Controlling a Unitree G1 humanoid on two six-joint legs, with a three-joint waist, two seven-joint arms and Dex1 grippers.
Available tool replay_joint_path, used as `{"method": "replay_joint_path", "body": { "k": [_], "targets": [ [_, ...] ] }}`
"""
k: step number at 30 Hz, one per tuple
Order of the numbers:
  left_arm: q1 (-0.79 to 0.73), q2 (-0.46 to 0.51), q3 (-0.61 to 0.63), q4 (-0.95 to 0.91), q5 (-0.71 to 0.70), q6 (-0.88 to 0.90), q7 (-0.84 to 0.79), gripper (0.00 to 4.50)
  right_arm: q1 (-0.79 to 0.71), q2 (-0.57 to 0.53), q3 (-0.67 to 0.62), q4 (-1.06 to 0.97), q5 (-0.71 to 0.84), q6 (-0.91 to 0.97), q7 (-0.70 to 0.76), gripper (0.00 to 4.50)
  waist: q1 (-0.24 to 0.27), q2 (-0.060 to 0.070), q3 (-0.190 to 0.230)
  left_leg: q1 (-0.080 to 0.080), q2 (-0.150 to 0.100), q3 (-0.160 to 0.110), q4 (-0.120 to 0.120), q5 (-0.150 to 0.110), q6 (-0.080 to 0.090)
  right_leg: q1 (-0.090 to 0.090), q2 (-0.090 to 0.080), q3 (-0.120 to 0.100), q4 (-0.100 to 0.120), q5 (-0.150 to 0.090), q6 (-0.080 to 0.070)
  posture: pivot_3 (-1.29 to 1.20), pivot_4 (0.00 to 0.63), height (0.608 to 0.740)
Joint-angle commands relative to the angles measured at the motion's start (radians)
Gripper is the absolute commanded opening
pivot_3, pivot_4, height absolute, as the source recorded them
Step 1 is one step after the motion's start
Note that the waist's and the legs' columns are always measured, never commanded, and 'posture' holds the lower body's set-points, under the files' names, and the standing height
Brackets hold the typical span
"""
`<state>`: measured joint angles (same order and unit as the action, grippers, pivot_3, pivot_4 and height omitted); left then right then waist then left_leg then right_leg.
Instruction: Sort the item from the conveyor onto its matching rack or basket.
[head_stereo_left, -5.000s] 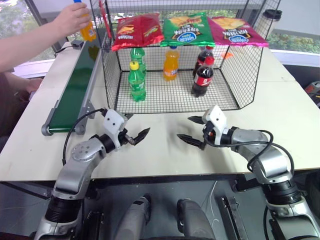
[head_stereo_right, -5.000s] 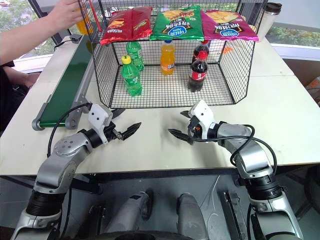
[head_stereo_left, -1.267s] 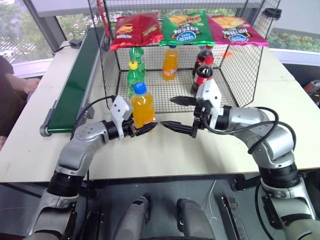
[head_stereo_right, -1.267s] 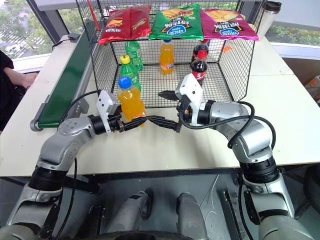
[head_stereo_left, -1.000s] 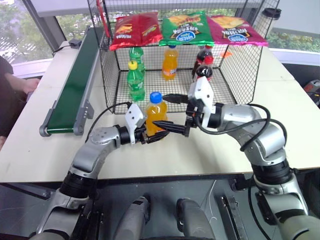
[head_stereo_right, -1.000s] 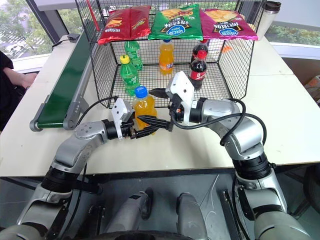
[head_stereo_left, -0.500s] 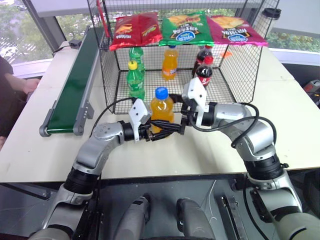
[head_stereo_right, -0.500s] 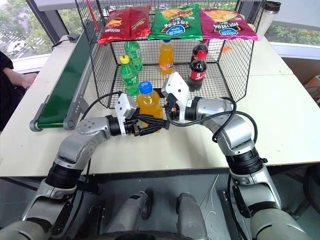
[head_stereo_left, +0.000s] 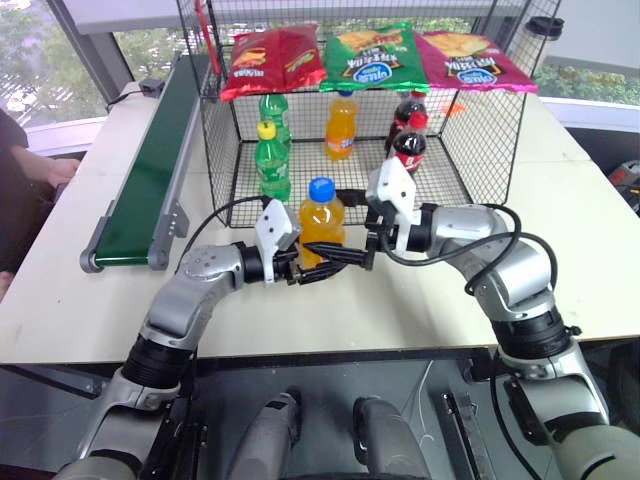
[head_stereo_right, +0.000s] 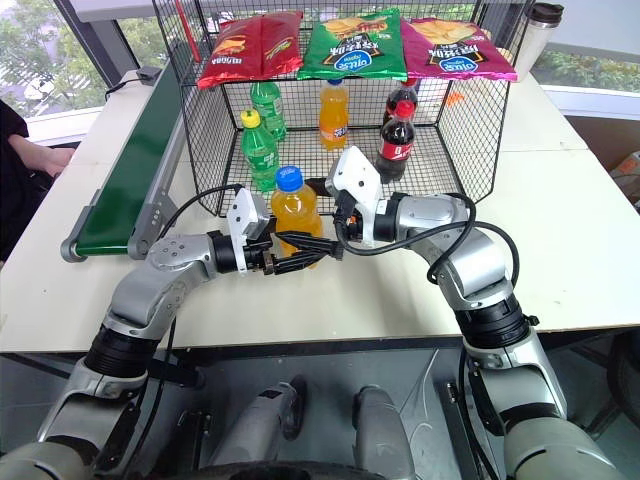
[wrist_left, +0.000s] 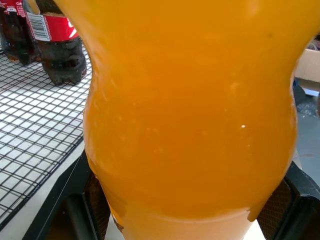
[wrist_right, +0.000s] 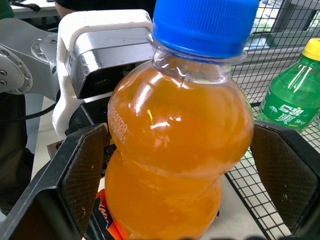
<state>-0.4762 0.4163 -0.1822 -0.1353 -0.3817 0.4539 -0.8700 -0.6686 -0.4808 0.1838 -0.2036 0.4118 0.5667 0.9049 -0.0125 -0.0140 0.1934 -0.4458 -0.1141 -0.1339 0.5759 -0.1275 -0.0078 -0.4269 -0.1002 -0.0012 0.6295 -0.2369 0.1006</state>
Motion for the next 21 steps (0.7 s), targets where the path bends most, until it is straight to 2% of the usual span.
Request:
{"method": "replay_joint_path", "body": {
  "k": [1, 4, 6, 7, 11, 16, 18, 19, 21],
  "targets": [
    [-0.01, 0.001, 0.02, -0.052, -0.01, -0.025, -0.006, 3.01, -0.024, 0.001, -0.03, -0.006, 0.003, -0.023, -0.001, 4.5, 0.0, 0.0, 0.0, 0.0, 0.0, 0.0, 0.0, 0.0, 0.0, 0.0, 0.0, 0.0, 0.0, 0.0, 0.0, 0.0, 0.15, 0.738],
    [-0.003, 0.003, 0.015, -0.054, -0.005, -0.03, -0.009, 3.01, -0.034, 0.009, -0.038, 0.007, 0.003, -0.031, -0.007, 3.66, 0.0, 0.0, 0.0, 0.0, 0.0, 0.0, 0.0, 0.0, 0.0, 0.0, 0.0, 0.0, 0.0, 0.0, 0.0, 0.0, 0.15, 0.738],
    [0.0, 0.005, 0.014, -0.054, -0.004, -0.032, -0.011, 3.01, -0.037, 0.011, -0.04, 0.011, 0.005, -0.034, -0.002, 2.75, -0.001, 0.0, 0.0, 0.0, 0.0, 0.0, 0.0, 0.0, 0.0, 0.0, 0.0, 0.0, 0.0, 0.0, 0.0, 0.0, 0.15, 0.738],
    [0.001, 0.005, 0.014, -0.054, -0.004, -0.032, -0.011, 3.01, -0.038, 0.011, -0.04, 0.012, 0.007, -0.035, -0.001, 2.46, 0.0, 0.0, 0.0, 0.0, 0.0, 0.0, 0.0, 0.0, 0.0, 0.0, 0.0, 0.0, 0.0, 0.0, 0.0, 0.0, 0.15, 0.738],
    [0.004, 0.007, 0.014, -0.058, 0.004, -0.028, -0.005, 3.01, -0.035, 0.008, -0.044, 0.007, 0.015, -0.036, 0.009, 2.46, 0.0, 0.0, 0.0, 0.0, 0.0, 0.0, 0.0, 0.0, 0.0, 0.0, 0.0, 0.0, 0.0, 0.0, 0.0, 0.0, 0.15, 0.738],
    [-0.004, 0.007, 0.016, -0.07, -0.011, 0.062, 0.02, 3.01, -0.03, 0.004, -0.044, -0.006, 0.02, -0.025, 0.006, 2.46, 0.0, 0.0, 0.0, 0.0, 0.0, 0.0, 0.0, 0.0, 0.001, 0.0, 0.0, 0.0, 0.0, 0.0, 0.0, 0.0, 0.15, 0.738],
    [-0.01, 0.0, 0.021, -0.062, -0.003, 0.06, 0.032, 4.06, -0.028, 0.001, -0.042, -0.008, 0.018, -0.024, 0.002, 2.46, 0.0, 0.0, 0.0, 0.0, 0.0, 0.0, 0.0, 0.001, 0.001, 0.0, 0.0, 0.0, 0.0, 0.0, 0.0, 0.0, 0.15, 0.738],
    [-0.012, 0.0, 0.022, -0.06, -0.005, 0.064, 0.031, 4.44, -0.027, -0.001, -0.042, -0.008, 0.017, -0.024, 0.001, 2.46, 0.001, 0.0, 0.0, 0.0, 0.0, 0.0, 0.0, 0.001, 0.001, 0.0, 0.001, 0.0, 0.001, 0.0, 0.0, 0.0, 0.15, 0.738],
    [-0.013, 0.001, 0.022, -0.062, -0.007, 0.07, 0.029, 4.44, -0.024, -0.002, -0.041, -0.008, 0.013, -0.025, -0.001, 2.46, 0.0, 0.0, 0.0, 0.0, 0.0, 0.0, 0.0, 0.001, 0.001, 0.0, 0.001, 0.0, 0.001, 0.0, 0.0, 0.0, 0.15, 0.738]
  ]
}}
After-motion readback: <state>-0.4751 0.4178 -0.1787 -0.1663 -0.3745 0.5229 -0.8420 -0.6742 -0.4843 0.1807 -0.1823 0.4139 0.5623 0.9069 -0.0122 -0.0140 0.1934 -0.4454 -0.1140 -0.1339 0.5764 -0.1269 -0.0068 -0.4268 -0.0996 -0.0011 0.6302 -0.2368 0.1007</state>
